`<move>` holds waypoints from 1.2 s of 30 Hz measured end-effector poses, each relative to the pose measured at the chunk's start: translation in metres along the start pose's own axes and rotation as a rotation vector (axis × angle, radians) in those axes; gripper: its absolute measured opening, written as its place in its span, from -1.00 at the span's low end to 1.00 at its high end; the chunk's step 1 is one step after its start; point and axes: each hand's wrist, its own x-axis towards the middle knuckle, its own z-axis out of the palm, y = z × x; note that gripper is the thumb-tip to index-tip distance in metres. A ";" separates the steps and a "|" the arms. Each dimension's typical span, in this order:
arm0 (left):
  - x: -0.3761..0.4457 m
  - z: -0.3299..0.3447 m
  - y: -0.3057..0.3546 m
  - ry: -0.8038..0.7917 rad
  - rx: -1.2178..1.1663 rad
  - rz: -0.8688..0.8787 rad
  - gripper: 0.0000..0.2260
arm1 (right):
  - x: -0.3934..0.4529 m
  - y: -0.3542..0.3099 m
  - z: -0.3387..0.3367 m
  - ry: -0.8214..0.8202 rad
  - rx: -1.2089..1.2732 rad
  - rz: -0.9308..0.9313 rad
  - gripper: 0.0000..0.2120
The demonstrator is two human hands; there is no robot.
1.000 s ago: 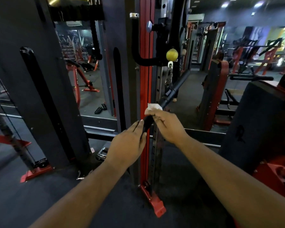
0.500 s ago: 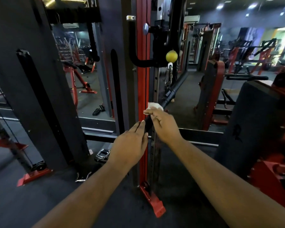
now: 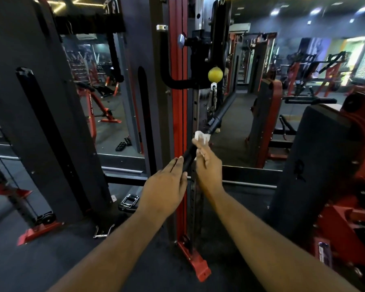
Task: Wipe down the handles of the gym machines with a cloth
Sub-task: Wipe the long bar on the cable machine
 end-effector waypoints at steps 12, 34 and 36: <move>-0.003 -0.003 -0.001 -0.023 0.021 -0.057 -0.51 | 0.090 -0.014 -0.028 -0.442 -0.671 -0.272 -0.67; -0.002 0.008 0.021 -0.007 -0.025 -0.002 -0.52 | 0.034 0.020 -0.013 0.157 0.287 0.307 -0.75; -0.002 0.007 0.022 -0.007 -0.034 0.002 -0.52 | 0.014 0.005 -0.001 0.186 0.415 0.340 -0.73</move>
